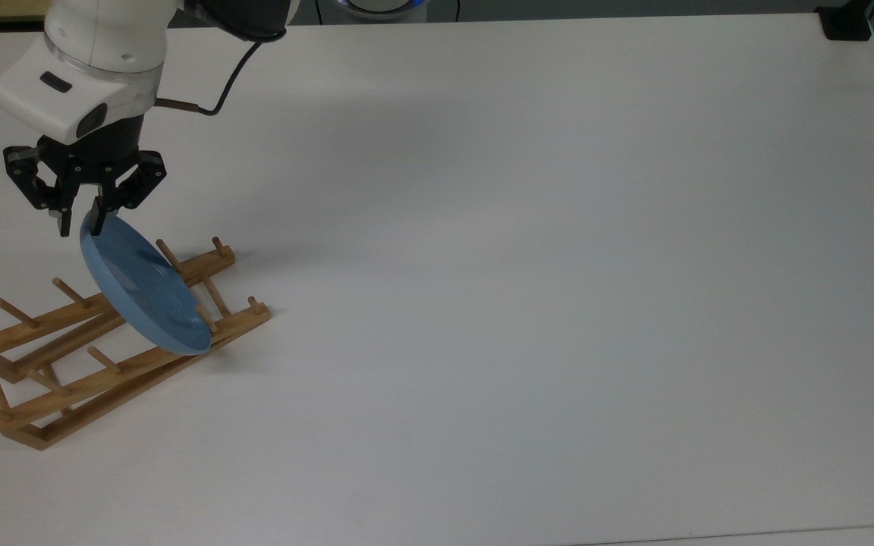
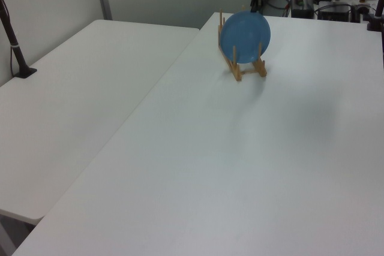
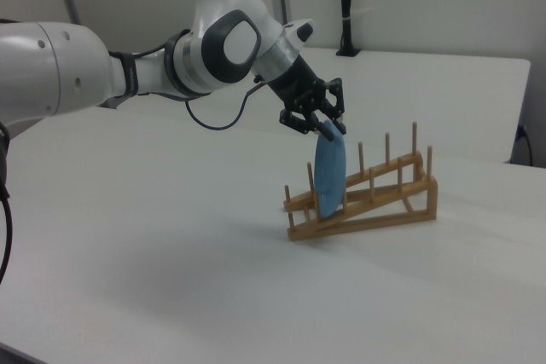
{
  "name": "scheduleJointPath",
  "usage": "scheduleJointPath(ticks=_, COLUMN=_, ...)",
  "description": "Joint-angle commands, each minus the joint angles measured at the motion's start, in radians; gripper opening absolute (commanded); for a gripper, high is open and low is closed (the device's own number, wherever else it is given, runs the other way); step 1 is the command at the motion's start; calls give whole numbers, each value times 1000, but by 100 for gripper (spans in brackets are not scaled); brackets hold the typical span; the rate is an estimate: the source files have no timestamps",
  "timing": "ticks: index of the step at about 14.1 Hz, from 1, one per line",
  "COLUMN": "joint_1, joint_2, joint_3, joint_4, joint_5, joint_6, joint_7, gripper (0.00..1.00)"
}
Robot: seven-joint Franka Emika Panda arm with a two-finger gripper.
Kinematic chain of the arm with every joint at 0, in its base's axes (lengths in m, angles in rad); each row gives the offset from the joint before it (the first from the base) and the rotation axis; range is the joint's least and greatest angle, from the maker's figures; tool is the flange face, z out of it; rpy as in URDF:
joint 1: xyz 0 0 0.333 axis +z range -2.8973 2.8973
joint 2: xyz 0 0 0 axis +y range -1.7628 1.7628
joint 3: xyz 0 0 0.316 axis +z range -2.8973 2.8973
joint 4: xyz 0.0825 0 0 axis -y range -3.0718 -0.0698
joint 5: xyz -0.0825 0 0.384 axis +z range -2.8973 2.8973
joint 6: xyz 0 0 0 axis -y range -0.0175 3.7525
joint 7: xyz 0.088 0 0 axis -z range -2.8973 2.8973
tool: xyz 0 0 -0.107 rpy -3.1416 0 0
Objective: Pick plate from plate rack
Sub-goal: 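Lower the gripper onto the plate rim and close on it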
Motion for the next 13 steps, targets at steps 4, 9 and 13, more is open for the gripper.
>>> scheduleJointPath(ticks=4, joint_1=11, joint_2=10, joint_3=-2, joint_4=-10, joint_5=-27, joint_6=37, joint_7=13, gripper=27)
scheduleJointPath(ticks=9, joint_1=11, joint_2=27, joint_3=3, joint_4=-10, joint_5=-102, joint_6=58, joint_7=107, gripper=25)
scheduleJointPath(ticks=13, joint_1=11, joint_2=32, joint_3=3, joint_4=-18, joint_5=-128, joint_6=74, joint_7=120, gripper=15)
